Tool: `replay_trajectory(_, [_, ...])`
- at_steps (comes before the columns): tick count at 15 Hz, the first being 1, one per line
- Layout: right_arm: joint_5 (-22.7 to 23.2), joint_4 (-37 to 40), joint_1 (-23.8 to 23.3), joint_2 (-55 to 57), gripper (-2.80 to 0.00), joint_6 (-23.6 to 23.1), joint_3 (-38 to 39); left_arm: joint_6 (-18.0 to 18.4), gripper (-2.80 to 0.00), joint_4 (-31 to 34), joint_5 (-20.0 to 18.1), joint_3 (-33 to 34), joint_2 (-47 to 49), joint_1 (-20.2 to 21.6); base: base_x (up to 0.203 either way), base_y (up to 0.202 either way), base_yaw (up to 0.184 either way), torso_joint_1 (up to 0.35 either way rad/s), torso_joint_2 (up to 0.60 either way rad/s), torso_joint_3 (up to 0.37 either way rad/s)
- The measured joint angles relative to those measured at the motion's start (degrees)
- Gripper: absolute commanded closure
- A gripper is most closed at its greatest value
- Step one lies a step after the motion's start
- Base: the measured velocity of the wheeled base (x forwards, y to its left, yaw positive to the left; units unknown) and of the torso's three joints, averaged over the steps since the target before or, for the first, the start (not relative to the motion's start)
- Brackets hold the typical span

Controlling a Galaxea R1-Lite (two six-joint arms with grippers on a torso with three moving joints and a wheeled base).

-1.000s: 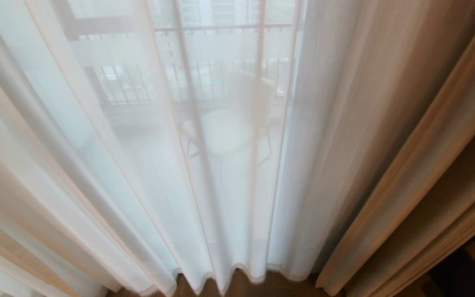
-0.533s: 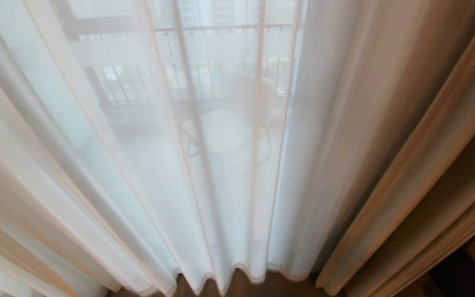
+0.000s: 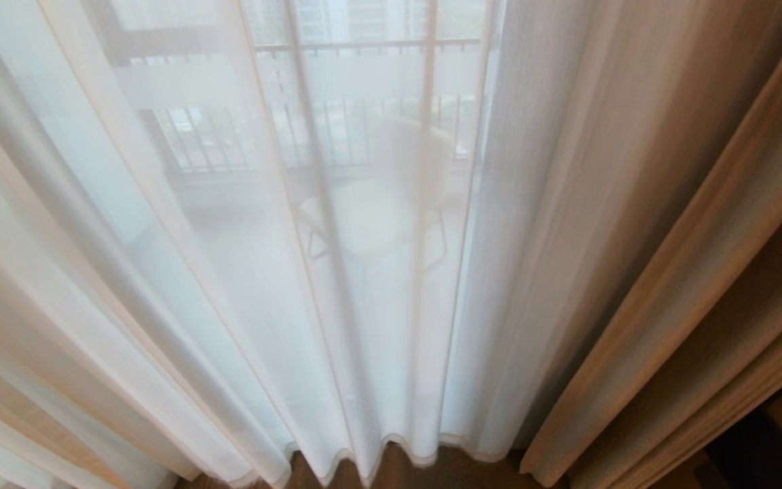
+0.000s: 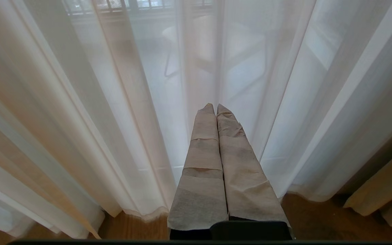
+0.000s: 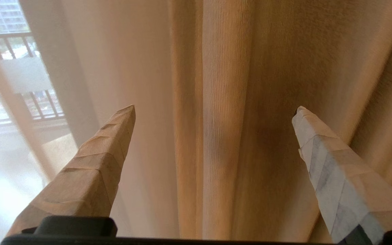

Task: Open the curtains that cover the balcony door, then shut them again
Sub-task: Close the outer curtains on both sides

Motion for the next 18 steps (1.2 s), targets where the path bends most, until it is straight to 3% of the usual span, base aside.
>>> replay_trajectory(11, [0.0, -3.53, -0.69, 17.96, -2.8, 0.76, -16.04, -0.01, 0.0, 0.0, -0.02, 0.0, 0.0, 0.0, 0.0, 0.0, 0.0, 0.0, 0.0, 0.0])
replay_trajectory(18, [0.0, -3.59, -1.7, 23.32, -2.8, 0.74, -20.99, 0.0, 0.0, 0.0, -0.02, 0.0, 0.0, 0.0, 0.0, 0.0, 0.0, 0.0, 0.0, 0.0])
